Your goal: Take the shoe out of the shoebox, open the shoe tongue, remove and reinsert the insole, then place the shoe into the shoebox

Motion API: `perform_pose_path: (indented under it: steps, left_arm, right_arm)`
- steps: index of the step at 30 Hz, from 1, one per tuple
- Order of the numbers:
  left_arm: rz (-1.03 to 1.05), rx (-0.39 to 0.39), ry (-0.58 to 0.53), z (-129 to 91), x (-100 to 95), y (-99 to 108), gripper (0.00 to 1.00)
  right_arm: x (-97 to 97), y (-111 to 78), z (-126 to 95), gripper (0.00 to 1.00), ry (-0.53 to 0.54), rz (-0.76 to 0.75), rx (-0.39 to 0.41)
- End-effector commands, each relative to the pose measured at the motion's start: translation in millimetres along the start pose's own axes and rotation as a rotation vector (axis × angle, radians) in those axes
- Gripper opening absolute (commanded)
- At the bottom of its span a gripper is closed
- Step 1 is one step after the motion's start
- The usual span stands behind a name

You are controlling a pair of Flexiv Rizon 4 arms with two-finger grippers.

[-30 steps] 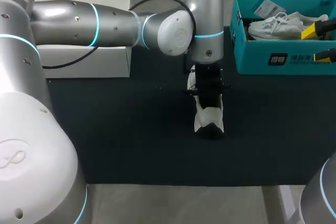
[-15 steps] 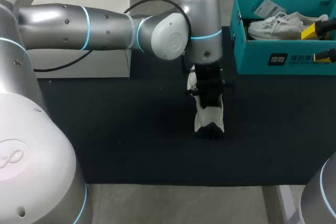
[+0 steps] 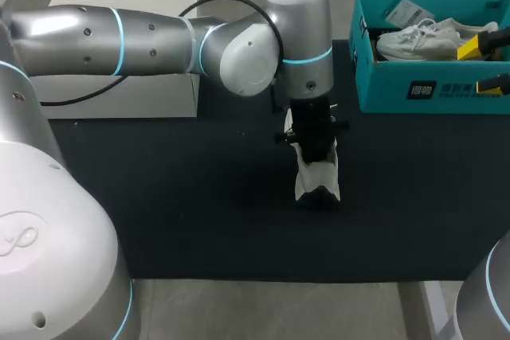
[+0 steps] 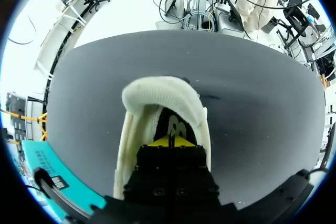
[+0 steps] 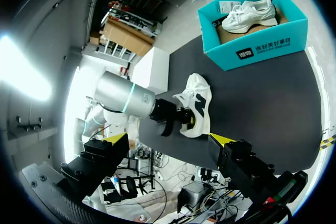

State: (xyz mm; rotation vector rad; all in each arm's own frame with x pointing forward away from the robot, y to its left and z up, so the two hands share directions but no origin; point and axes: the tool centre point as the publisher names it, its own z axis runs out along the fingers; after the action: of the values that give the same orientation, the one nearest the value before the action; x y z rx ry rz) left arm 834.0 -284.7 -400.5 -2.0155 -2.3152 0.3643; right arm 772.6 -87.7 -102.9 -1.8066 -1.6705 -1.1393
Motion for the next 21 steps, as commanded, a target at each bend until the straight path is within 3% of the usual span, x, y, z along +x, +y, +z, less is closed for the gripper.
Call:
perform_pose_path:
  steps: [1, 9, 15, 21]
  left_arm:
    - [-0.015, -0.022, 0.025, 14, -8.8, 1, 0.0]
    - [-0.011, -0.009, 0.015, 10, -6.8, 1, 0.0]
    - [0.077, 0.103, -0.015, -16, -4.7, -7, 0.0]
    - [0.157, 0.169, 0.005, -10, -7.7, -23, 0.0]
  right_arm:
    - [0.0, -0.2, 0, 1.0, -0.003, 0.001, 0.0]
    - [0.0, -0.2, 0, 1.0, -0.003, 0.001, 0.0]
    - [0.0, -0.2, 0, 1.0, -0.003, 0.001, 0.0]
    - [0.0, -0.2, 0, 1.0, -0.003, 0.001, 0.0]
